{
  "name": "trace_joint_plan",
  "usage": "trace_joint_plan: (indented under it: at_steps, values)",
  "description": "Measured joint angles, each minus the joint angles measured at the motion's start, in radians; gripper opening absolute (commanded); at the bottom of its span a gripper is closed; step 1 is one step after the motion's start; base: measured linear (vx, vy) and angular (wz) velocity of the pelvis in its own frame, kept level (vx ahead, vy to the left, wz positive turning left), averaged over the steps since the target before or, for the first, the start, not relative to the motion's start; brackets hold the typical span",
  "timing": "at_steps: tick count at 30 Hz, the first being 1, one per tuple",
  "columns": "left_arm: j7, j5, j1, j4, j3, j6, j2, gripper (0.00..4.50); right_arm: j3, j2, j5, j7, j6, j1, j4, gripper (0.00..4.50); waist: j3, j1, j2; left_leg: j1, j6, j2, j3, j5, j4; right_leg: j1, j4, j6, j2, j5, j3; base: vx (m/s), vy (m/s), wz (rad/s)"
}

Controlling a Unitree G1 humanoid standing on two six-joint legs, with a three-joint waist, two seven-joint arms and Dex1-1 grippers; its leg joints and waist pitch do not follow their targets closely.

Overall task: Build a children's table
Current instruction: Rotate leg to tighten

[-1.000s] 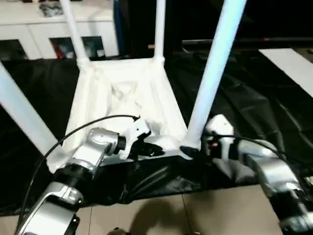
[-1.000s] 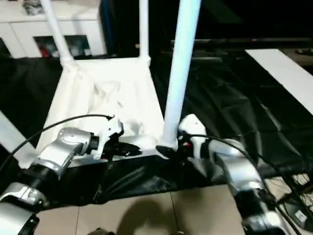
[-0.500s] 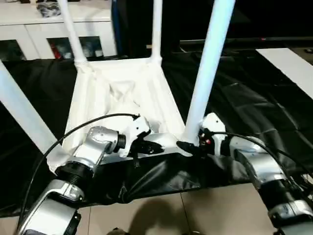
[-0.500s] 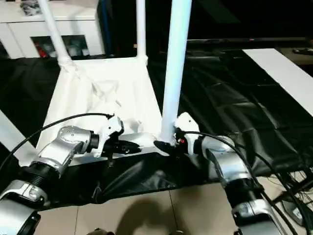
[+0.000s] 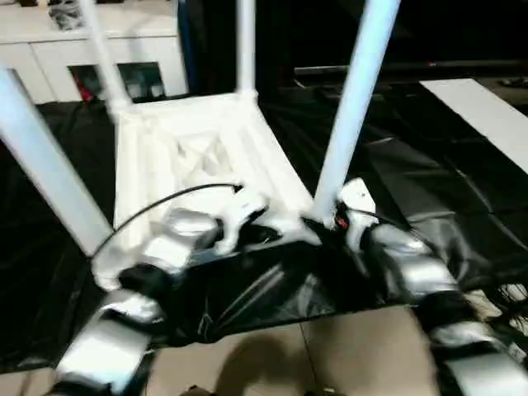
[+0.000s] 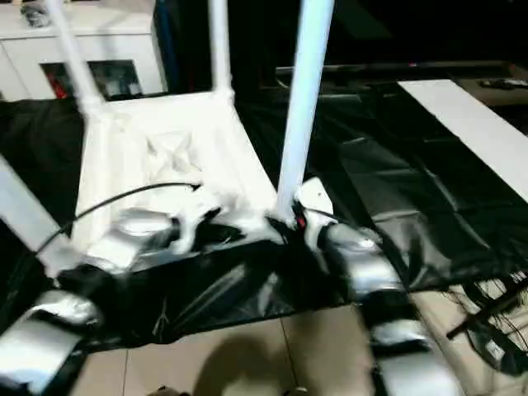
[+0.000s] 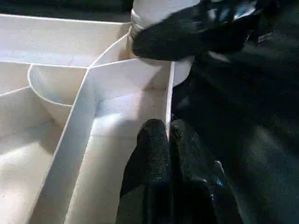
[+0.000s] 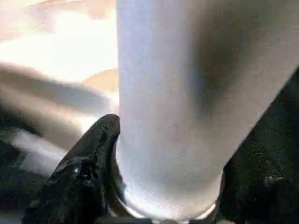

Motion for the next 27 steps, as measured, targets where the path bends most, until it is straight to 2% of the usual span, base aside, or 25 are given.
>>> trace_joint_plan:
  at_steps: [2,5,6,7,8,10,12,13,17,19,22,23,27]
  values:
    - [0.051,0.008,-0.007,0.015,0.004,0.006,-0.03,0.0,-0.015,0.026,-0.011,-0.086,0.003,-0.024,0.036,2.72,-0.002,-0.005,0.004,0.001,0.001,0.0,-0.001,-0.001,-0.002,0.002,-0.005,0.0,0.0,0.0,-0.001,0.0,0.0,0.0]
    - [0.058,0.013,-0.007,0.023,0.007,0.005,-0.039,0.0,-0.016,0.031,-0.021,-0.097,-0.027,-0.027,0.057,2.72,-0.005,-0.006,0.008,0.002,0.003,-0.001,-0.001,-0.002,-0.005,0.005,-0.012,0.0,0.0,0.0,-0.003,0.0,0.0,0.0]
    - [0.056,0.013,-0.007,0.023,0.006,0.005,-0.039,0.0,-0.016,0.031,-0.023,-0.097,-0.035,-0.027,0.06,3.07,-0.005,-0.006,0.008,0.002,0.003,-0.001,-0.001,-0.002,-0.005,0.005,-0.012,0.0,0.0,0.0,-0.002,0.0,0.0,0.0]
    - [0.052,0.014,-0.007,0.023,0.006,0.005,-0.039,0.0,-0.016,0.031,-0.026,-0.097,-0.042,-0.027,0.064,3.07,-0.005,-0.006,0.008,0.002,0.003,-0.001,-0.001,-0.002,-0.005,0.005,-0.012,0.0,0.0,0.0,-0.002,0.0,0.0,0.0]
    - [0.044,0.014,-0.007,0.022,0.006,0.003,-0.036,0.0,-0.016,0.031,-0.028,-0.094,-0.055,-0.023,0.065,3.42,-0.005,-0.006,0.007,0.002,0.004,-0.001,0.0,-0.002,-0.005,0.005,-0.013,0.0,0.0,0.0,-0.002,0.0,0.0,0.0]
    - [0.019,0.014,-0.007,0.021,0.006,-0.004,-0.026,0.0,-0.016,0.03,-0.029,-0.075,-0.085,-0.016,0.069,3.42,-0.004,-0.006,0.006,0.002,0.004,-0.001,0.0,-0.002,-0.005,0.005,-0.012,0.0,0.0,0.0,-0.002,0.0,0.0,0.0]
    - [-0.007,0.013,-0.006,0.018,0.007,-0.01,-0.014,0.0,-0.016,0.022,-0.028,-0.031,-0.116,-0.01,0.074,3.77,-0.004,-0.006,0.006,0.001,0.004,-0.001,-0.001,-0.002,-0.007,0.004,-0.012,0.0,0.0,0.0,-0.002,0.0,0.0,0.0]
    - [-0.021,0.012,-0.005,0.014,0.008,-0.01,-0.008,0.0,-0.016,0.012,-0.024,0.005,-0.127,-0.006,0.074,3.77,-0.004,-0.006,0.006,0.001,0.004,-0.001,0.0,-0.002,-0.008,0.003,-0.012,0.0,0.0,0.0,-0.002,0.0,0.0,0.0]
    - [-0.068,0.012,0.0,0.003,0.008,-0.021,0.017,0.0,-0.013,-0.021,0.007,0.141,-0.143,0.004,0.068,4.22,-0.004,-0.004,0.006,0.002,0.003,0.0,0.0,-0.002,-0.01,0.003,-0.011,-0.006,0.001,0.006,-0.003,0.0,0.0,0.0]
    - [-0.142,0.003,0.009,-0.006,0.006,-0.047,0.047,0.0,0.013,-0.061,0.013,0.252,-0.144,0.019,0.037,4.22,-0.003,-0.004,0.005,0.001,0.003,0.0,0.0,-0.002,-0.012,0.002,-0.011,-0.006,0.001,0.006,-0.004,0.0,0.0,0.0]
    - [-0.262,-0.026,0.022,-0.012,0.003,-0.072,0.086,0.0,0.049,-0.117,0.02,0.435,-0.145,0.038,-0.012,4.22,-0.002,0.008,0.004,0.0,0.003,0.002,0.001,-0.002,-0.013,0.002,-0.011,-0.009,0.001,0.014,-0.006,0.0,0.0,0.0]
    - [-0.313,-0.029,0.027,-0.02,-0.002,-0.081,0.105,0.0,0.067,-0.144,0.026,0.514,-0.145,0.051,-0.037,4.22,-0.002,0.018,0.004,0.0,0.003,0.003,0.002,-0.002,-0.012,0.002,-0.01,-0.014,0.001,0.018,-0.006,0.0,0.0,0.0]
    - [-0.41,-0.037,0.035,-0.036,-0.012,-0.104,0.146,0.0,0.101,-0.17,0.033,0.652,-0.149,0.054,-0.057,4.22,-0.002,0.033,0.004,-0.001,0.003,0.004,0.004,-0.002,-0.013,0.002,-0.009,-0.013,0.001,0.017,-0.007,0.0,0.0,0.0]
